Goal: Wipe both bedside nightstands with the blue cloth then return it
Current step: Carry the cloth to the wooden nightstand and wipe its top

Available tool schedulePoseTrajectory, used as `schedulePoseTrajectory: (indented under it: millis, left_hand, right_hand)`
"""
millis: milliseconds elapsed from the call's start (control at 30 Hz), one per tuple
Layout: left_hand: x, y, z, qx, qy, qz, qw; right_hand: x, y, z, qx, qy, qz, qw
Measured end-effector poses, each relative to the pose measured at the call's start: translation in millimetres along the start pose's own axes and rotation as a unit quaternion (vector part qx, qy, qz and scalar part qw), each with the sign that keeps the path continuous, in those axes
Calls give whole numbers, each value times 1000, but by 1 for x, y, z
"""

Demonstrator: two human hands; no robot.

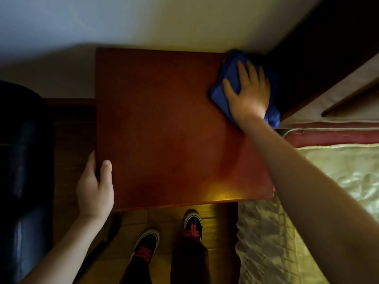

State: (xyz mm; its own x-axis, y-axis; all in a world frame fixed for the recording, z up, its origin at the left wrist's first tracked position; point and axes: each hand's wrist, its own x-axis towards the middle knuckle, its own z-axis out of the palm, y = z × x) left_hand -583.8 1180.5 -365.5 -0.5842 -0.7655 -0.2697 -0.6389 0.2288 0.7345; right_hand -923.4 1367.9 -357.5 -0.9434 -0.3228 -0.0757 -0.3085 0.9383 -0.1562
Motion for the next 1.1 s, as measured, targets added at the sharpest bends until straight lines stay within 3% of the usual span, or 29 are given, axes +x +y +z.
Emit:
schedulePoseTrajectory:
  millis: [167, 500, 633, 733, 867, 967, 1100]
  left_hand:
    - [1, 0, 0, 3, -2, -6, 1000]
    - [-1, 8, -3, -4, -23, -31, 999]
    - [2, 4, -2, 0, -17, -27, 999]
    - [3, -1, -1, 27, -6, -5, 1000]
    - [5, -4, 2, 31, 10, -8, 999]
    - [4, -4, 1, 33, 9, -12, 999]
    - [3, -2, 0, 31, -1, -17, 999]
  right_hand:
    - [13, -3, 0, 17, -14, -27, 999]
    - [-208, 8, 3, -3, -64, -174, 983]
    - [-143, -4, 4, 2, -45, -199, 979]
    - [-54, -29, 6, 11, -12, -131, 991]
    - [22, -46, 2, 26, -42, -96, 994]
    - [10, -49, 4, 9, -26, -94, 995]
    - [-89, -50, 7, 8, -25, -146, 989]
